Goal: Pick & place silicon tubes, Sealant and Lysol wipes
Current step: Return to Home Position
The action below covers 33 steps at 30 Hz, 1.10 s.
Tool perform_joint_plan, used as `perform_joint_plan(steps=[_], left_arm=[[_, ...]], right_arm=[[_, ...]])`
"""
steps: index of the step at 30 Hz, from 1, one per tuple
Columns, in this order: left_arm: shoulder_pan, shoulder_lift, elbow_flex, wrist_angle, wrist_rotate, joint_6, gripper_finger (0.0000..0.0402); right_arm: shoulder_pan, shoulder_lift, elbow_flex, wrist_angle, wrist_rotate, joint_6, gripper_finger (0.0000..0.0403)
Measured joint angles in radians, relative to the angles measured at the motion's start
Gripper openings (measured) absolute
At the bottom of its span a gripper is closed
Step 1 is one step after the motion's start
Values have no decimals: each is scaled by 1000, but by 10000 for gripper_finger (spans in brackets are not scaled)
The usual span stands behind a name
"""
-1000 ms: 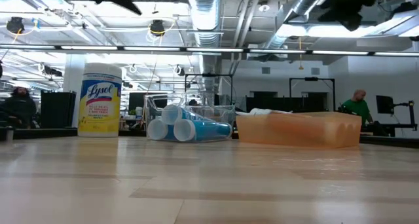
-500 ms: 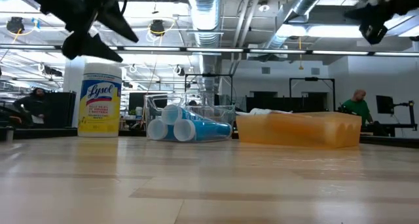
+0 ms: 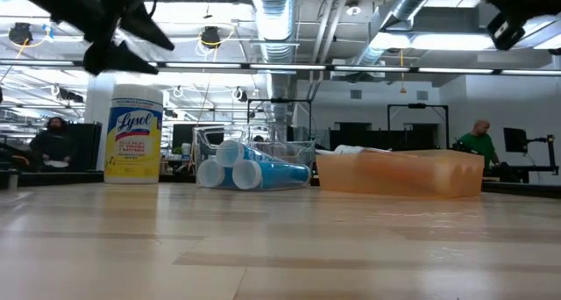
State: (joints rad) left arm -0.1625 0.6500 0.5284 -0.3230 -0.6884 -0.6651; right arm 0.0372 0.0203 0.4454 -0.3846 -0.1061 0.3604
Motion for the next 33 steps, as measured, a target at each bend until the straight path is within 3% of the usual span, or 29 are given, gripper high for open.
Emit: perform_joint_plan(steps=[11, 21, 33], left_arm=[[-3, -228, -335, 222, 75, -40, 323], [-3, -304, -403, 214, 52, -52, 323], [-1, -651, -401, 91, 13, 71, 323]], right_arm=[[53, -17, -108, 144, 0, 6, 154], [58, -17, -146, 193, 2, -52, 154], [64, -17, -155, 239, 2, -90, 154]])
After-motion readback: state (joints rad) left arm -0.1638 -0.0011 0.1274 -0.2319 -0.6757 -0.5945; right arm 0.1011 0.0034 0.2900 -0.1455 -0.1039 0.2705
